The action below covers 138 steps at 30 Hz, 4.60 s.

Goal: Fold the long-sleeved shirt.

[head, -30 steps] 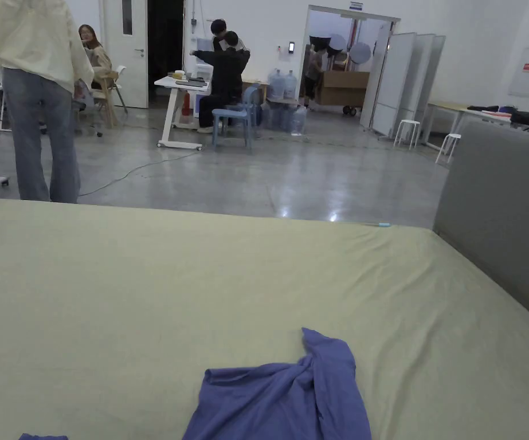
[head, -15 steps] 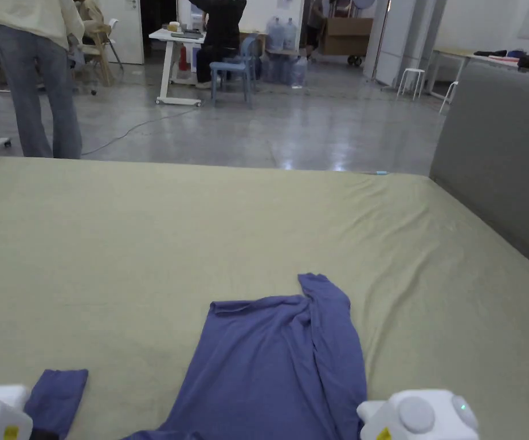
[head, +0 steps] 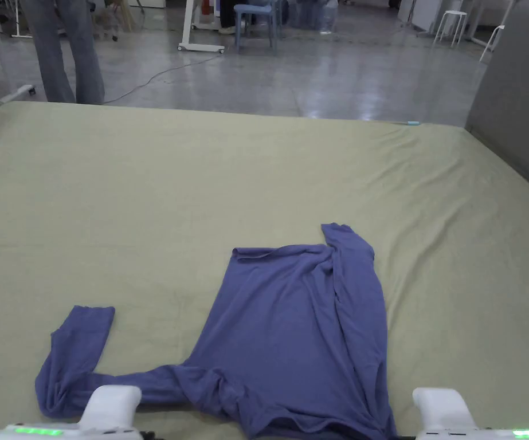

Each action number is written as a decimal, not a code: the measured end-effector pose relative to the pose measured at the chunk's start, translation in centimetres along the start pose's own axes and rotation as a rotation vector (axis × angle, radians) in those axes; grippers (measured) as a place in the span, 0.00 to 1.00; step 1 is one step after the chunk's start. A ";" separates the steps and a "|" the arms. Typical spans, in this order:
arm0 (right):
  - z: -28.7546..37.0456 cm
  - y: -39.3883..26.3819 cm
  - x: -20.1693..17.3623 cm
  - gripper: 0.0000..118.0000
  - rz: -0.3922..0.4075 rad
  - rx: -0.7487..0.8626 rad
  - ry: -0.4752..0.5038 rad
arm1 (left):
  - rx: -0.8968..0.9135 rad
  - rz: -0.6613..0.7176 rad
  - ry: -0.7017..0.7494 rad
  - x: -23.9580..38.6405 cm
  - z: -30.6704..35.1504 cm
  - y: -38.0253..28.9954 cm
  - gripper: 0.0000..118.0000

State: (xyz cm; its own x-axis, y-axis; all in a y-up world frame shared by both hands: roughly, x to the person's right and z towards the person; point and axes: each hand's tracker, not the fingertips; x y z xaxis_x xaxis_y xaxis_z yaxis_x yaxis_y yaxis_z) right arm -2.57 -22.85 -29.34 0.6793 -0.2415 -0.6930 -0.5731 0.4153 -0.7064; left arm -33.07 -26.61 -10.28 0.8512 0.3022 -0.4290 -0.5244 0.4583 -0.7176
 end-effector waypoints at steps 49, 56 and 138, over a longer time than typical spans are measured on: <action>-25.3 41.7 -6.9 0.00 0.200 -0.169 -0.091 | 0.126 0.060 -0.028 -2.6 -0.6 4.1 0.00; -4.5 38.0 -2.9 0.00 0.185 0.112 -0.047 | 0.278 -0.009 0.001 -3.4 7.3 8.1 0.00; -1.1 6.6 6.1 0.00 0.098 0.080 -0.233 | -0.156 -0.480 0.186 -1.0 2.1 7.7 0.00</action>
State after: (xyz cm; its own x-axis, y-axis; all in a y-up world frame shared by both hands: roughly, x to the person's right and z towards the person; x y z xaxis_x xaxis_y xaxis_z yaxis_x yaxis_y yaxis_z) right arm -2.76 -22.58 -38.38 0.7150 0.0080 -0.6991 -0.6096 0.4969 -0.6177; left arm -38.00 -21.64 -14.25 0.9912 -0.0704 -0.1123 -0.0781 0.3742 -0.9241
